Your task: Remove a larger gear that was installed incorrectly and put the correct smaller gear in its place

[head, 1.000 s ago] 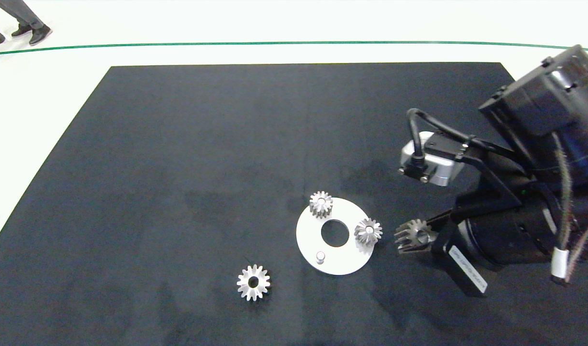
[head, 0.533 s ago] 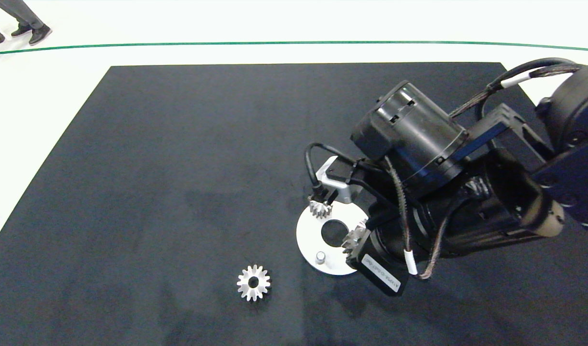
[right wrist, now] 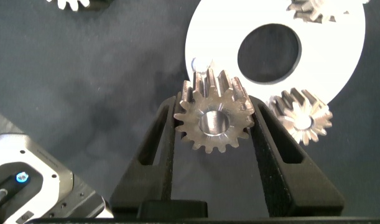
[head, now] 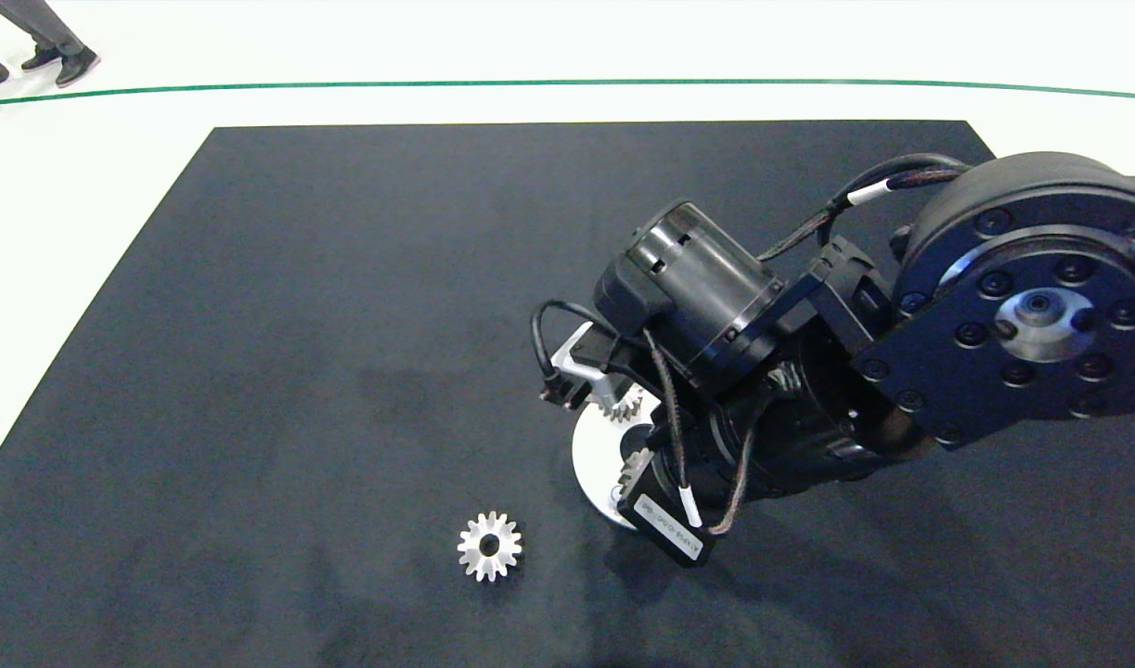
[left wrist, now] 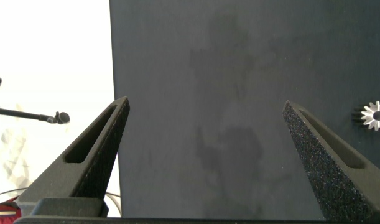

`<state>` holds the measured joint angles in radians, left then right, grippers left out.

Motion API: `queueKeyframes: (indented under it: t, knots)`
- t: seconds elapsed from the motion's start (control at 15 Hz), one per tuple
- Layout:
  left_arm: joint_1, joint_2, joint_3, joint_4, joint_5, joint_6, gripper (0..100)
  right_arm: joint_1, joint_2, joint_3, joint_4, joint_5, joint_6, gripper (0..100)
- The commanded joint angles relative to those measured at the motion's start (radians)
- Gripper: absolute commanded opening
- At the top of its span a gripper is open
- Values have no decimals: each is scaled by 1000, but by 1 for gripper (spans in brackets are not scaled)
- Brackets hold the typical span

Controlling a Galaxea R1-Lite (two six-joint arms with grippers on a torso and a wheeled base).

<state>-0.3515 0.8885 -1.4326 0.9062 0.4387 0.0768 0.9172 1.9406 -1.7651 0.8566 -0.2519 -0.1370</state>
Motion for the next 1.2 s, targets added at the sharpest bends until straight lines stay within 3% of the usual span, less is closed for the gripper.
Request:
queueKeyframes:
  t: [0.07,1.2]
  knots:
    - [0,1,1,5,3,0,100,0,27,-16,4,-1,-1,16]
    - [0,0,0,-3,3,6,100,0,93,-57,2,0,2,16]
